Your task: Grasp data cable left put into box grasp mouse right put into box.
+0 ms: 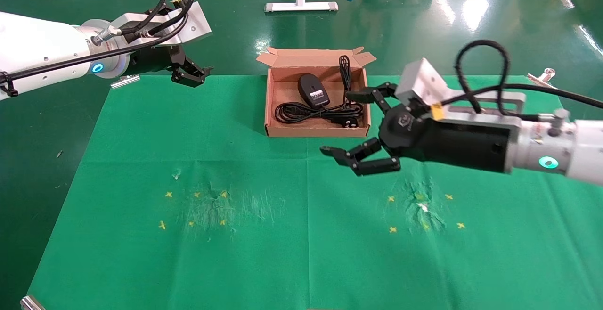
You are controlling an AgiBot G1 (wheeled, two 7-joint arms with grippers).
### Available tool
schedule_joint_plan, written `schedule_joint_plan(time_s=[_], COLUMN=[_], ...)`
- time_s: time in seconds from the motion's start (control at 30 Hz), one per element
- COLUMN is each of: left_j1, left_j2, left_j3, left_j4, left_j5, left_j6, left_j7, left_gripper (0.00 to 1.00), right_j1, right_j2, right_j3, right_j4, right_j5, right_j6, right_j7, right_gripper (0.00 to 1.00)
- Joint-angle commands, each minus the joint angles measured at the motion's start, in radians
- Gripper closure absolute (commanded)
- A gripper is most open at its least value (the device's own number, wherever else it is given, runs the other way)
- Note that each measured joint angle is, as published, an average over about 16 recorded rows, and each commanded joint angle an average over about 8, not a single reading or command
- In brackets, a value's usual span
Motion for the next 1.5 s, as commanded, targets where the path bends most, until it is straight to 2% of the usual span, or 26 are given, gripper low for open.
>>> schedule_joint_plan(time_s=[0.03, 0.87, 1.5], left_j1=[-0.001, 0.304, 0.545], left_j2=[0.001, -0.131, -0.235], left_j3=[0.002, -0.386, -0.693], left_j4=[0.0, -0.074, -0.132], left_j5=[0.002, -0.541, -0.969], left_j6=[-0.001, 0.319, 0.572], left_j7=[-0.001, 0.259, 0.464], left_gripper=[0.0, 0.0, 0.0], right_j1=[-0.014, -0.188, -0.197], right_j2=[0.017, 0.225, 0.237], right_j3=[0.009, 0.119, 0.124], right_j4=[0.009, 0.12, 0.126], right_j5=[0.037, 0.479, 0.505], right_j6=[-0.021, -0.275, -0.289], right_j7=[-0.003, -0.039, -0.042], right_gripper=[0.0, 0.0, 0.0])
